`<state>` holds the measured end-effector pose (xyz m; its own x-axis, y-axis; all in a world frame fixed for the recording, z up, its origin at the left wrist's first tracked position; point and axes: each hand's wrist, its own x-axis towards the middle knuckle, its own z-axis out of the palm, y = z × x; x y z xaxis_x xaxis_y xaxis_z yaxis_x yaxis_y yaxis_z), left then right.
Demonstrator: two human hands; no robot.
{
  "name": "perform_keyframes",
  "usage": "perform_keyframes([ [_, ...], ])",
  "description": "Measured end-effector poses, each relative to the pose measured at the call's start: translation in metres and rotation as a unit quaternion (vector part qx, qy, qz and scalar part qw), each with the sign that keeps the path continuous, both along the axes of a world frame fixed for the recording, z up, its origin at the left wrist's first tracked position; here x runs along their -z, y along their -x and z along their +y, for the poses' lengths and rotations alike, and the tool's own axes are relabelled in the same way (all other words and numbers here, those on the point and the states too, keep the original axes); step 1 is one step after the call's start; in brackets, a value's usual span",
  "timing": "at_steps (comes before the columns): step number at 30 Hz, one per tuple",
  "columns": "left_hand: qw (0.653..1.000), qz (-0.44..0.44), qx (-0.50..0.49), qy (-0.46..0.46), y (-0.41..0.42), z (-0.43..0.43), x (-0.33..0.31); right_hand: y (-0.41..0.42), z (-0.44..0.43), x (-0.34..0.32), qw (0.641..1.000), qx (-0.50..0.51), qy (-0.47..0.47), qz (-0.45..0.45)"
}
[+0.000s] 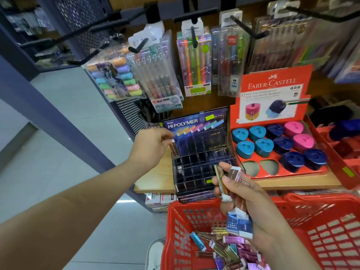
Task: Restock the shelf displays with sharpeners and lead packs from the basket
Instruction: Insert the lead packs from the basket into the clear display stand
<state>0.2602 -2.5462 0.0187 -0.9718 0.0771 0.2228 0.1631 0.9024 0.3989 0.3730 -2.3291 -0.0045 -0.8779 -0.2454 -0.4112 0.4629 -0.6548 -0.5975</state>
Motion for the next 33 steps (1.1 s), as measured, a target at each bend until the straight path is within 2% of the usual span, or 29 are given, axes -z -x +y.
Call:
perform_keyframes([
  [8,0.998,0.019,0.023,0.052,-0.004,-0.004,0.018,-0.004,-0.007,-0.005,0.999,0.016,-0.037,-0.029],
  [10,0.999,0.006,-0.005,0.038,-0.008,0.000,0.011,-0.005,-0.008,-0.007,0.998,0.024,-0.040,-0.030],
  [12,0.999,-0.040,-0.013,-0.029,-0.018,0.012,-0.004,-0.005,-0.009,-0.007,0.998,0.032,-0.050,-0.025],
  [13,0.989,-0.097,-0.008,-0.110,-0.025,0.021,-0.014,-0.006,-0.008,-0.008,0.997,0.033,-0.066,-0.016],
  [15,0.926,-0.269,0.024,-0.266,-0.042,0.040,-0.033,-0.006,-0.006,-0.008,0.995,0.046,-0.087,0.000],
  [17,0.871,-0.388,0.076,-0.292,-0.055,0.053,-0.042,-0.005,-0.005,-0.008,0.994,0.067,-0.082,0.001],
  [19,0.846,-0.417,0.100,-0.318,-0.063,0.059,-0.043,-0.005,-0.003,-0.006,0.994,0.076,-0.074,0.001],
  [21,0.841,-0.400,0.089,-0.353,-0.065,0.059,-0.041,-0.005,-0.003,-0.004,0.994,0.079,-0.071,-0.002],
  [24,0.849,-0.359,0.074,-0.382,-0.059,0.053,-0.038,-0.002,-0.004,-0.003,0.997,0.066,-0.045,-0.021],
  [26,0.870,-0.310,0.055,-0.379,-0.049,0.044,-0.036,-0.001,-0.002,-0.003,0.997,0.062,0.012,-0.048],
  [29,0.942,-0.193,0.007,-0.273,-0.029,0.030,-0.033,-0.001,0.003,0.001,0.993,0.053,0.074,-0.071],
  [31,0.969,-0.137,-0.012,-0.205,-0.018,0.028,-0.031,0.006,0.007,0.006,0.990,0.044,0.102,-0.086],
  [33,0.985,-0.093,-0.020,-0.142,-0.009,0.030,-0.028,0.013,0.006,0.008,0.991,0.018,0.091,-0.099],
])
